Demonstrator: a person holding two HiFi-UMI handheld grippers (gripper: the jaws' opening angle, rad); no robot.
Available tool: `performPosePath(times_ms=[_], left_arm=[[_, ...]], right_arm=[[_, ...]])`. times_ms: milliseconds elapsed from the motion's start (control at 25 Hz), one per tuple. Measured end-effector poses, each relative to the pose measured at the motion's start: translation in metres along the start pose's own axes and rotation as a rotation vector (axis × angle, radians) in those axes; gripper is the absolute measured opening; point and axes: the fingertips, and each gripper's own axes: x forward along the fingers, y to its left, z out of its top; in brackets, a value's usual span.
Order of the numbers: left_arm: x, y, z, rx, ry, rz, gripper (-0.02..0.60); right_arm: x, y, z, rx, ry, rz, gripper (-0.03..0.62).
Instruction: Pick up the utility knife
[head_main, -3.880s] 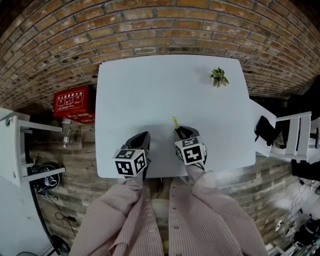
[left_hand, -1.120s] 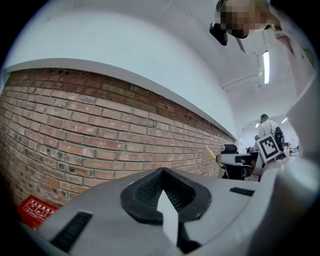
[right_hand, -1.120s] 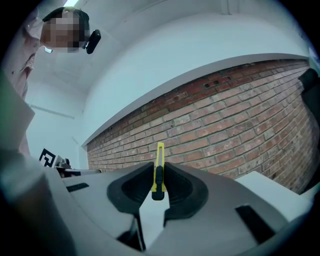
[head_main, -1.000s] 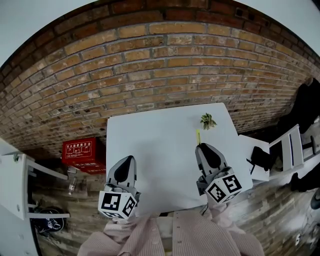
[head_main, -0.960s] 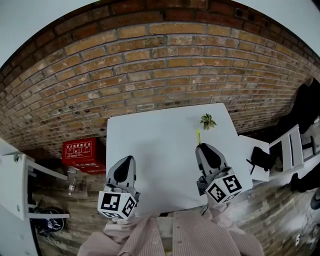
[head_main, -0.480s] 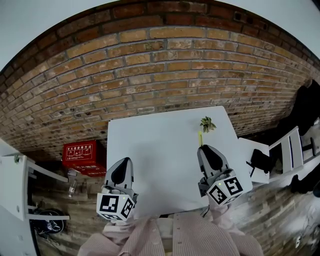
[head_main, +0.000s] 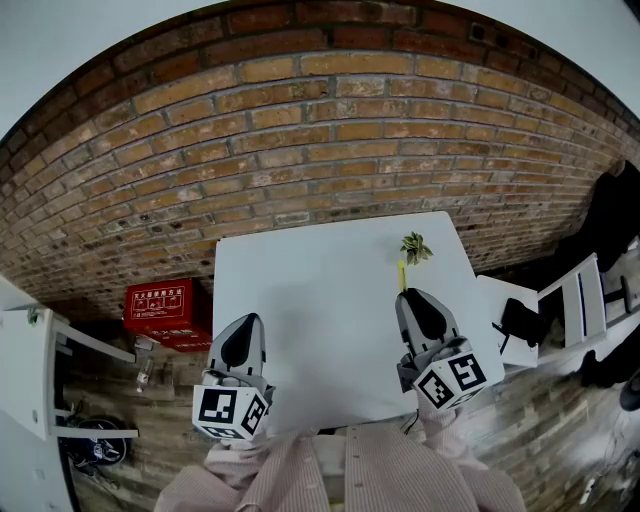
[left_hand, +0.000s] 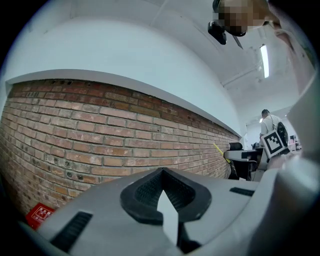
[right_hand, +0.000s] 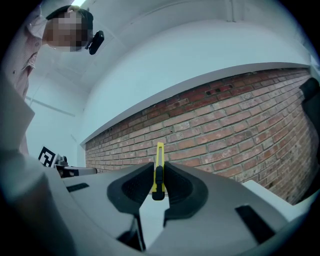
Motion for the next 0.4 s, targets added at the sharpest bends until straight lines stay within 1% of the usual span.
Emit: performPosePath(times_ms=[400], left_arm=[[0.0064, 0.003, 0.001, 0.001, 0.007, 0.002, -0.008]], right_arm=[[0.0036, -0.0039, -0.0027, -0.007, 0.011, -0.01, 0.067]])
